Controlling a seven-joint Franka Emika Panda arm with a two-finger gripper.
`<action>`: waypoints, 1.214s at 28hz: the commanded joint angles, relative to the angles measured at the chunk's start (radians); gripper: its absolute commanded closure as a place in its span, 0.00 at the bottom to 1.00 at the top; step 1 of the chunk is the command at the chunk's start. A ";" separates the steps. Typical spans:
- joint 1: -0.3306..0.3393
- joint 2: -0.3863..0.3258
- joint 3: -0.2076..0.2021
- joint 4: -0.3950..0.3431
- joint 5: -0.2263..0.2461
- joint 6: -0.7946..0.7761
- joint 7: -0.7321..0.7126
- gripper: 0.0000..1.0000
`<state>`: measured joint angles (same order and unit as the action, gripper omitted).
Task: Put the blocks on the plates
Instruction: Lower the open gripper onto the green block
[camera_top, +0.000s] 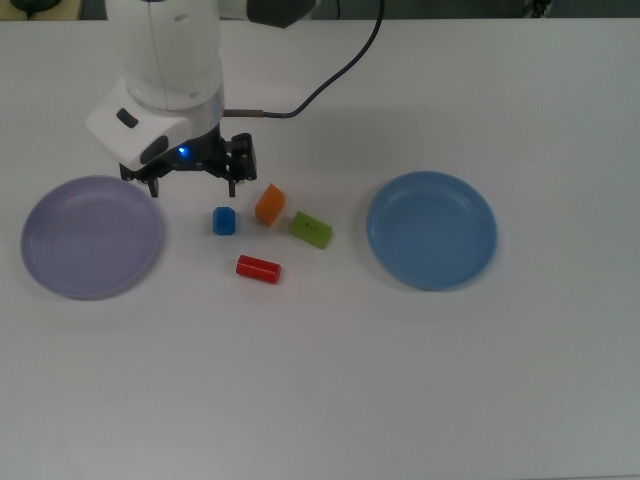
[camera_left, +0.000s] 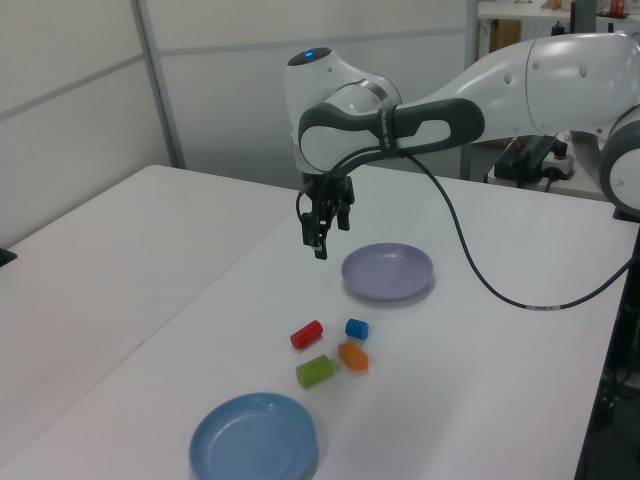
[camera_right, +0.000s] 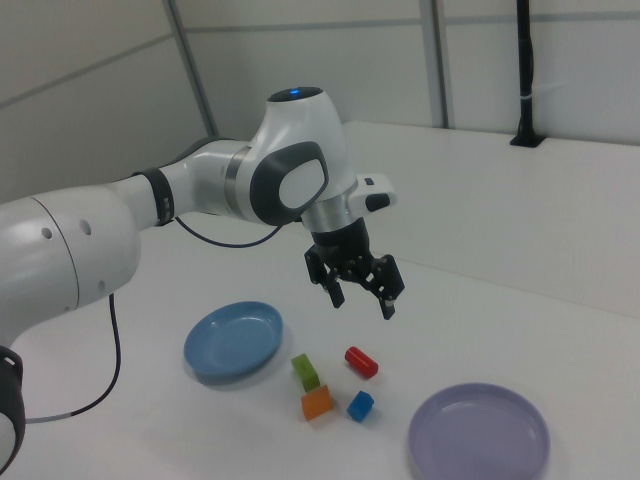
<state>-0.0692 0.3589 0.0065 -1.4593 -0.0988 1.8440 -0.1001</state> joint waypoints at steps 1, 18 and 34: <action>0.009 -0.011 0.001 -0.016 -0.013 -0.023 -0.094 0.00; 0.129 0.075 0.001 -0.036 -0.073 -0.092 -0.374 0.00; 0.256 0.141 0.001 -0.059 -0.162 -0.094 -0.368 0.00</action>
<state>0.1598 0.4968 0.0163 -1.5027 -0.2381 1.7646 -0.4505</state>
